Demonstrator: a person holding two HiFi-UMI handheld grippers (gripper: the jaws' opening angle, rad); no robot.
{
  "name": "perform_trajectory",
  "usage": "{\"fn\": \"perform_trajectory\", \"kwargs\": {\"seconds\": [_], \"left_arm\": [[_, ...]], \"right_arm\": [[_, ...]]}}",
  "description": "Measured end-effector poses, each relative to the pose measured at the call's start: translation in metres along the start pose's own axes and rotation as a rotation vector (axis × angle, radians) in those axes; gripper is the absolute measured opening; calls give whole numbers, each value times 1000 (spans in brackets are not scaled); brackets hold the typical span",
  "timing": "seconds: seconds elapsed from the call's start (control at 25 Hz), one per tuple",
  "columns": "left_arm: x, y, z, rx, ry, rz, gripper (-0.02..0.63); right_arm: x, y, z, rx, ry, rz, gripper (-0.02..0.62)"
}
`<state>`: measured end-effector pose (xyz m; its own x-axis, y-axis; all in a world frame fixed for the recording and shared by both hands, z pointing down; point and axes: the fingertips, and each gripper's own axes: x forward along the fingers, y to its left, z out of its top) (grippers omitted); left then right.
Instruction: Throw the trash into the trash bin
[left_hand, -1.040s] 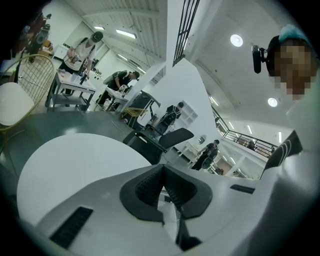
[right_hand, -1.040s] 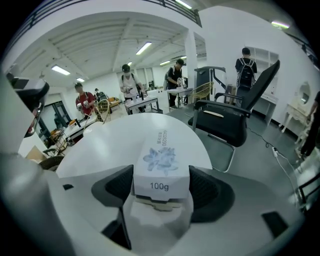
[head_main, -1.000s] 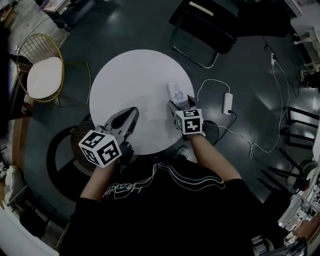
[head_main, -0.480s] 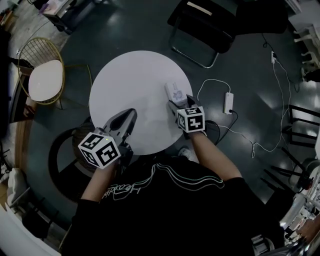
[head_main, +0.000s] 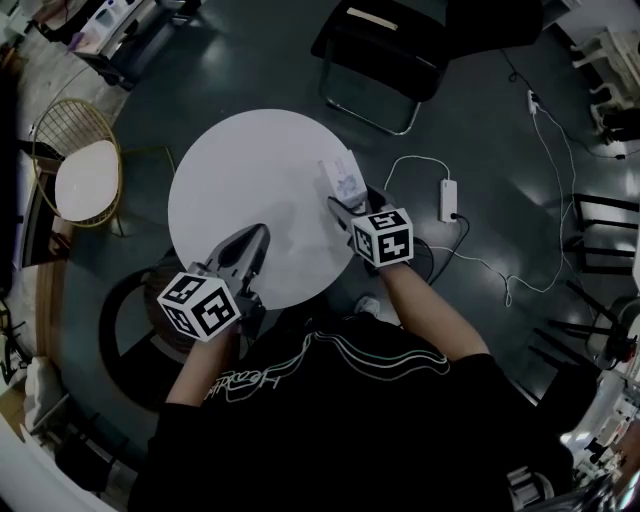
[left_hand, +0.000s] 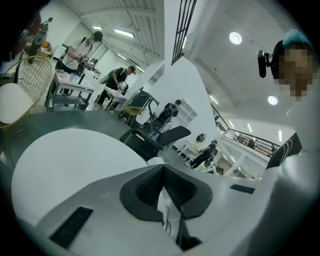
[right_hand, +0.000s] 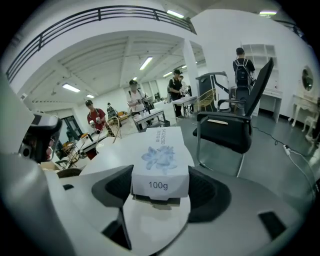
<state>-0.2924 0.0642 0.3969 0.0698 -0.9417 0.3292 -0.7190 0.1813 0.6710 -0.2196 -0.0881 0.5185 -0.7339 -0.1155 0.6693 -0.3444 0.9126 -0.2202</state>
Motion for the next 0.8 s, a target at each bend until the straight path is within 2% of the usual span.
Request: {"fn": "perform_trajectory", "kwargs": {"seconds": [0.16,0.44,0.6,0.8], "left_arm": [[10,-15,-5,6,3,-11,6],[45,-61,-39,16,77,-92,6],[68,-89,-57,34,124,-138,6],[99,-125,-81,59,198,-200,6]], "right_arm": [[-30,0,13,8,-60,27,339],[-95,-22,10,73,-155,5,339],[-127,-47,3,101,-194,-43,340],[-166,-91,-24,185,-217,-134,339]]}}
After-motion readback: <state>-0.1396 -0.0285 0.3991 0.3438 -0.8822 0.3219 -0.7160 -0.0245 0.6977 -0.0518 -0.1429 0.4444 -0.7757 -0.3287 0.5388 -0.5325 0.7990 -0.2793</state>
